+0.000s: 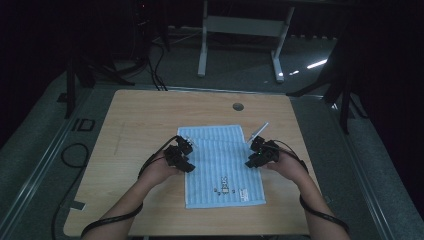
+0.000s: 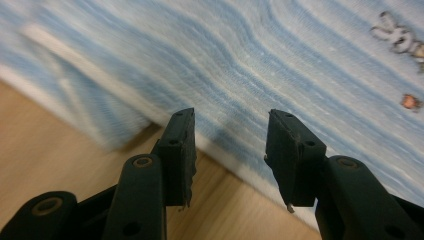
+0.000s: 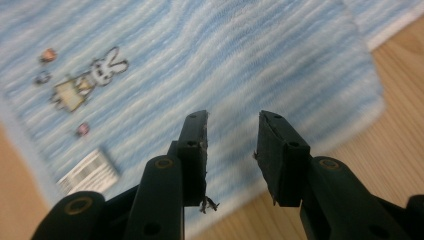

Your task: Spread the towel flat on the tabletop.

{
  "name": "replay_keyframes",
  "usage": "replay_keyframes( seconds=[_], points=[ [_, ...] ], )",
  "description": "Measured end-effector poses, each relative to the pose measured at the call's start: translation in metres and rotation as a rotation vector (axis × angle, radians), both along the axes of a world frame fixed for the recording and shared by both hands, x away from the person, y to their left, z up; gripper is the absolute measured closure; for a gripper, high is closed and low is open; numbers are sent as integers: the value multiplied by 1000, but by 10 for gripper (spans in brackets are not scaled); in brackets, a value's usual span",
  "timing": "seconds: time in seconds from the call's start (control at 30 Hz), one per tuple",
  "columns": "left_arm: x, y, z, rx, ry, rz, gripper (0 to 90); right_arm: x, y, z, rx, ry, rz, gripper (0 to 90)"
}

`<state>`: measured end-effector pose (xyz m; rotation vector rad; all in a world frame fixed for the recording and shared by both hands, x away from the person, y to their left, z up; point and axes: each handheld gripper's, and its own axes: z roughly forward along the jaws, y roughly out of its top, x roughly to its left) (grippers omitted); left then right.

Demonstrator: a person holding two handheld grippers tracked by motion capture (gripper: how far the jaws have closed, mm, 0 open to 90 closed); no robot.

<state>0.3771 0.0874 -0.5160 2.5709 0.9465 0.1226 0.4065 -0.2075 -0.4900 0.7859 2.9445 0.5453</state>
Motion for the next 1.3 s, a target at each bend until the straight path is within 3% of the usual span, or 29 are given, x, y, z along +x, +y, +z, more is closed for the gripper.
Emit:
replay_keyframes(
  seconds=[0.1,0.17,0.27,0.37,0.47,0.7,0.9,1.07,1.3],
  points=[
    [5,-4,-10,7,2,-10,544,4,7,-11,-17,-2,-4,639],
    [9,-5,-10,2,7,3,543,7,11,-18,-33,-6,-4,639],
    [12,-11,-9,32,-4,-5,542,11,16,-28,-61,-1,-8,638],
    [16,-14,-9,51,-12,-15,541,14,18,-28,-73,-14,-13,636],
    [22,-16,-10,47,-19,-12,541,18,18,-28,-90,-24,-27,636],
    [41,-21,-10,26,-18,-3,534,26,9,-28,-79,-15,-69,622],
    [50,-29,-10,53,-22,-10,519,34,5,-28,-69,-2,-89,581],
    [60,-35,-9,66,-22,-11,519,43,6,-28,-112,-14,-87,559],
    [75,-40,-9,82,-25,4,517,58,6,-28,-123,-25,-114,558]
  ],
)
